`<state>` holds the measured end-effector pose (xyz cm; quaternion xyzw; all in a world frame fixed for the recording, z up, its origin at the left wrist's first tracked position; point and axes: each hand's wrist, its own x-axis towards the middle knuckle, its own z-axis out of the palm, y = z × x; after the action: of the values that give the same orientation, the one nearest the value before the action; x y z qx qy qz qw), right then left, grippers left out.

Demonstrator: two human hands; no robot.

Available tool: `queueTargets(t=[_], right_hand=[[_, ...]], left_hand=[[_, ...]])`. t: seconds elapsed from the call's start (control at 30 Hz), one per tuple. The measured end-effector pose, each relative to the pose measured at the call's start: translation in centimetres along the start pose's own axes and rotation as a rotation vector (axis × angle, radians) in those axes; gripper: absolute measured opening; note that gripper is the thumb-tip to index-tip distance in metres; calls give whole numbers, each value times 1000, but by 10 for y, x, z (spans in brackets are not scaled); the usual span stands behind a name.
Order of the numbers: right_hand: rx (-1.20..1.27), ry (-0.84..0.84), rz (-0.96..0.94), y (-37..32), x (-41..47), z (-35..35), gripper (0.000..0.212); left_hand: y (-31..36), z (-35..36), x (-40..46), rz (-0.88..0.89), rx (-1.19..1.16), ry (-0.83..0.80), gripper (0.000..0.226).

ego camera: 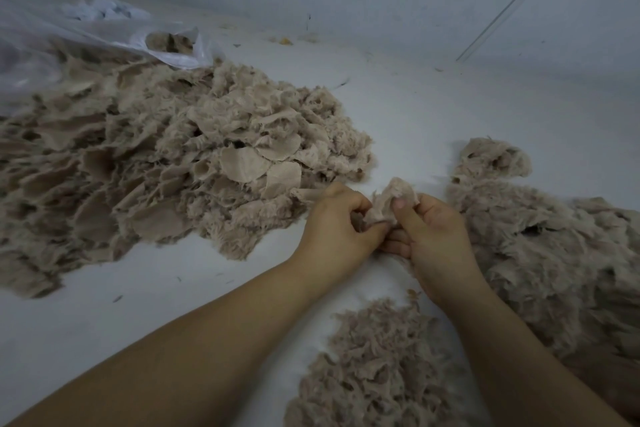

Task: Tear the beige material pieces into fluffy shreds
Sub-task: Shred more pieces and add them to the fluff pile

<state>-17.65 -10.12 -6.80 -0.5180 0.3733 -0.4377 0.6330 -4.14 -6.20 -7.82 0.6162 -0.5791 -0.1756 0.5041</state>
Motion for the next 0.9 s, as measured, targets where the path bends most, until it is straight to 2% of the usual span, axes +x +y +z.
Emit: queueTargets(t=[0.1,0.27,0.33,0.47,0.63,0.73,0.8,0.9], right_hand=[[20,10,13,-1,-1,2,23],[-1,-46,-44,-1,-3,1,25],[-18,-51,-59,0,-2,0,24],[-65,-40,-54,1,-1,-1,23],[-64,-11,-23,-1,0,0,21],[-43,-15,-22,-2,-1,0,22],[-46,-5,-22,-2,-2,0,23],[-99,42,-31,-1,-2,-2,22]], left_hand=[[3,-3,-3,77,18,-3,14],[10,-6,-7,381,356,59,11],[12,-6,-8,406,371,68,10],[12,-7,-7,206,185,18,10],[17,-11,-5,-146,-353,-145,10],[20,-17,-2,-246,-557,-164,6],[20,-19,-2,-300,-613,-186,12],[21,-22,-1,-365,-573,-247,18]])
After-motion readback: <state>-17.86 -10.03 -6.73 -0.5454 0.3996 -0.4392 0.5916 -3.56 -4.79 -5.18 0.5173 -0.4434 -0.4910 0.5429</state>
